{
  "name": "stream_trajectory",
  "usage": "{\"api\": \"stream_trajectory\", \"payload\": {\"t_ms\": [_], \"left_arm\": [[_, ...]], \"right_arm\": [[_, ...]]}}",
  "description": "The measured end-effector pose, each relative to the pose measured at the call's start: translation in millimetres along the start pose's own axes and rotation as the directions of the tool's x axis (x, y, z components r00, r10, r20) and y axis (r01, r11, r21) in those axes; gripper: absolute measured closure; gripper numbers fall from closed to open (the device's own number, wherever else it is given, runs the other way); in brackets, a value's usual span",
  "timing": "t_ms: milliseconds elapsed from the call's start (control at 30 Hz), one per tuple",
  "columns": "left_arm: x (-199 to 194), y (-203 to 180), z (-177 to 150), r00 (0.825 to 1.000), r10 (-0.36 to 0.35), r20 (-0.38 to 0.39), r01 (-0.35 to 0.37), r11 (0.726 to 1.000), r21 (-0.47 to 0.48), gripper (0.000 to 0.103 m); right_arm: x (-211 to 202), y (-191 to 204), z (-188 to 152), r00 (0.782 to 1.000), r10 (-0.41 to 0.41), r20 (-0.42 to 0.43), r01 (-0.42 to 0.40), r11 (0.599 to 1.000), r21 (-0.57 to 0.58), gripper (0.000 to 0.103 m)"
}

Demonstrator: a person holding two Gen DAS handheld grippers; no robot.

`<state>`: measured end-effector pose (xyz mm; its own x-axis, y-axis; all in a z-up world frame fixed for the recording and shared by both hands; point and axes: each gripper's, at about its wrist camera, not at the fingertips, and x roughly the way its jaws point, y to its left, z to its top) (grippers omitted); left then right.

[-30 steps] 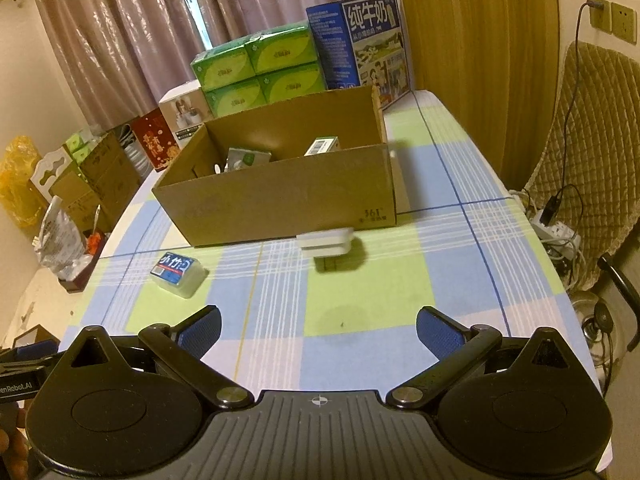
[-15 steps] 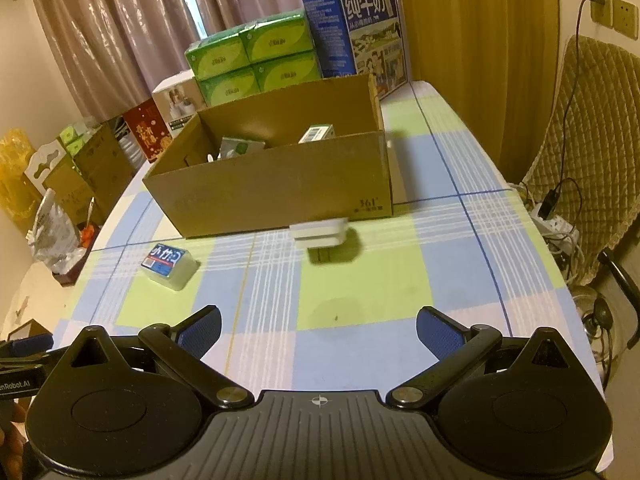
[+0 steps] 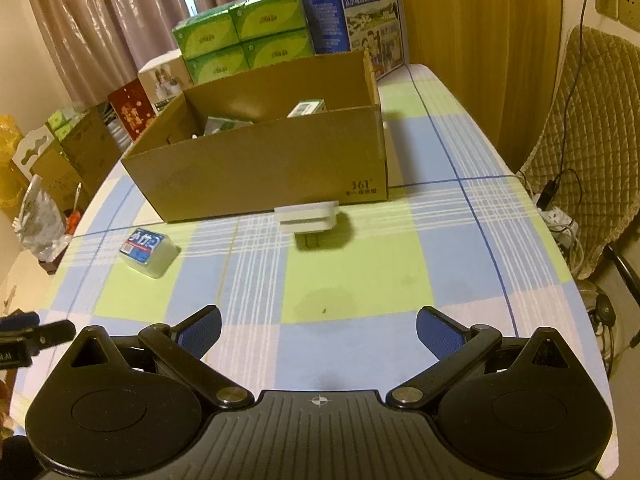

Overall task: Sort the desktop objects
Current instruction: 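Move both tools back over the floss box and white plug device, then grasp the blue floss box with the left tool while the right tool grasps the white plug device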

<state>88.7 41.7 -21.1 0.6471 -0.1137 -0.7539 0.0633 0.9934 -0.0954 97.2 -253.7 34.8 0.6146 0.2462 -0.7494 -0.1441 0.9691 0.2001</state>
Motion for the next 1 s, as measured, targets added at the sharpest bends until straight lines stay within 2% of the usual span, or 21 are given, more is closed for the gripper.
{"api": "stream_trajectory", "payload": {"t_ms": [467,800,1000], "left_arm": [[58,33,26,0.999,-0.038,-0.024,0.039,0.999,0.023,0.001],[107,43,55,0.995,-0.101,-0.026,0.103,0.988,0.118,0.001],[137,39,65,0.992,-0.115,-0.044,0.121,0.976,0.182,0.001]], "right_arm": [[48,10,11,1.000,-0.017,-0.022,0.016,0.998,-0.068,0.002],[84,13,23,1.000,-0.025,-0.019,0.023,0.995,-0.095,0.002],[103,15,31,1.000,-0.024,-0.020,0.022,0.993,-0.118,0.002]]}}
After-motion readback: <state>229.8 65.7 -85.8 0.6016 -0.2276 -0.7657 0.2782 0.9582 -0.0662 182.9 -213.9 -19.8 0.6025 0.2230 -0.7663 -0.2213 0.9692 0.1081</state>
